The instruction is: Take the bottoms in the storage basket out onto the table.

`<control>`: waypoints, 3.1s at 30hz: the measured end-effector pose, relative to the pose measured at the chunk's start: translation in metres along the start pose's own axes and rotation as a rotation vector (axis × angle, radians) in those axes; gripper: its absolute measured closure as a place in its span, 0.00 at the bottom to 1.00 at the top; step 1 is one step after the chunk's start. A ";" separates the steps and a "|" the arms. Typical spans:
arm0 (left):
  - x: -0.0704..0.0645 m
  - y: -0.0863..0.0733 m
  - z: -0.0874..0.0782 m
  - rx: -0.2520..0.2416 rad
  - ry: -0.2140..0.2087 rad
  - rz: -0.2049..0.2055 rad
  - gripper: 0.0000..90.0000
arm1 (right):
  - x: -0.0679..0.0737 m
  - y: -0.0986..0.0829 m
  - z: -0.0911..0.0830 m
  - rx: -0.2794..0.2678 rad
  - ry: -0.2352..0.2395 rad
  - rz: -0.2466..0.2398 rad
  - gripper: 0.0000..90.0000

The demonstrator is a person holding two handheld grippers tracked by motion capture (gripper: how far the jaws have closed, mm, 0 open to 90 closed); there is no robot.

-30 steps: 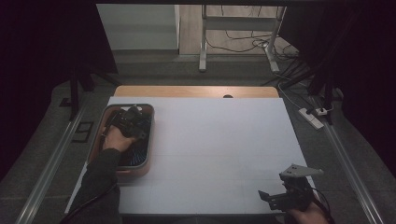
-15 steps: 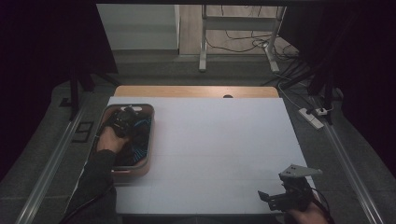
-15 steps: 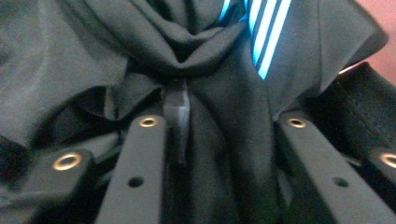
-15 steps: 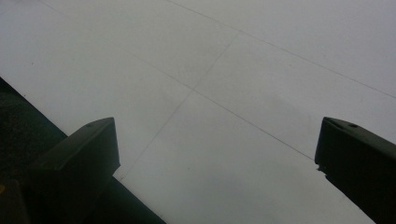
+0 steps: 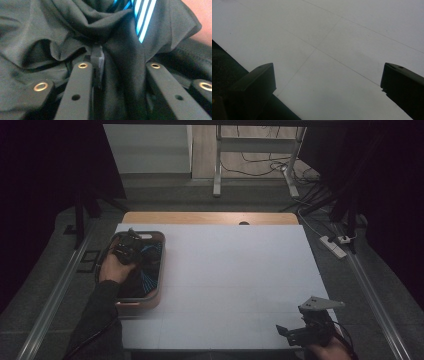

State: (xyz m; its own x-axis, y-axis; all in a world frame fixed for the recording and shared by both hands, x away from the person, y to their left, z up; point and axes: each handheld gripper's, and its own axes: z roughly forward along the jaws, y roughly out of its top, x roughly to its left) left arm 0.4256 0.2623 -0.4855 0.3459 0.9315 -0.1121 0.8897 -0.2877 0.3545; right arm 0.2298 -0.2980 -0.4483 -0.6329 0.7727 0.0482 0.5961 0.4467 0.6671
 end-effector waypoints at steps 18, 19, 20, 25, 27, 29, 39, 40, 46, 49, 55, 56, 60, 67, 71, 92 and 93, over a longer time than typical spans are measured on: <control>-0.005 0.009 -0.052 -0.071 -0.082 -0.042 0.79 | 0.000 0.000 0.001 0.002 0.000 -0.004 0.00; -0.006 0.010 -0.055 -0.072 -0.087 -0.042 0.79 | 0.000 0.000 0.001 0.005 -0.001 -0.004 0.00; -0.007 0.011 -0.058 -0.072 -0.086 -0.038 0.79 | 0.000 0.000 0.001 0.005 -0.001 -0.004 0.00; -0.014 0.018 -0.066 -0.041 -0.074 -0.005 0.79 | 0.000 0.001 0.002 0.010 -0.002 -0.004 0.00; -0.016 0.021 -0.069 -0.026 -0.064 0.006 0.79 | 0.000 0.001 0.002 0.012 -0.003 -0.005 0.00; -0.017 0.023 -0.071 -0.023 -0.061 0.011 0.79 | 0.000 0.001 0.002 0.012 -0.002 -0.005 0.00; -0.029 0.040 -0.095 -0.022 -0.102 0.058 0.79 | 0.000 0.000 0.001 0.011 0.002 0.000 0.00; -0.030 0.042 -0.098 -0.021 -0.102 0.066 0.79 | 0.000 0.000 0.001 0.011 0.003 0.000 0.00; -0.040 0.052 -0.109 -0.020 -0.114 0.096 0.79 | 0.000 0.001 0.002 0.011 0.003 0.000 0.00; -0.046 0.058 -0.114 -0.025 -0.120 0.113 0.79 | 0.000 0.001 0.002 0.011 0.004 -0.001 0.00; -0.059 0.067 -0.122 -0.035 -0.142 0.148 0.79 | 0.000 0.000 0.002 0.012 0.006 -0.001 0.00; -0.062 0.069 -0.123 -0.039 -0.145 0.154 0.79 | 0.000 0.000 0.001 0.011 0.006 -0.001 0.00; -0.070 0.075 -0.125 -0.047 -0.159 0.160 0.79 | 0.000 0.000 0.001 0.011 0.006 0.000 0.00; -0.084 0.083 -0.125 -0.046 -0.175 0.186 0.79 | -0.001 0.000 0.001 0.009 0.008 0.000 0.00; -0.091 0.086 -0.125 -0.043 -0.200 0.207 0.79 | -0.001 0.000 0.001 0.009 0.007 0.000 0.00; -0.130 0.099 -0.126 -0.076 -0.227 0.279 0.79 | -0.001 0.000 0.001 0.010 0.008 -0.001 0.00; -0.131 0.100 -0.126 -0.075 -0.229 0.286 0.78 | -0.001 0.000 0.001 0.010 0.009 0.000 0.00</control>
State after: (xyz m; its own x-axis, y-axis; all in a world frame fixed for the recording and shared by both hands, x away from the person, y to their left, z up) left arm 0.4313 0.1396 -0.3186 0.6426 0.7396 -0.2000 0.7259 -0.5042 0.4679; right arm 0.2310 -0.2979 -0.4492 -0.6375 0.7685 0.0545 0.6009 0.4517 0.6594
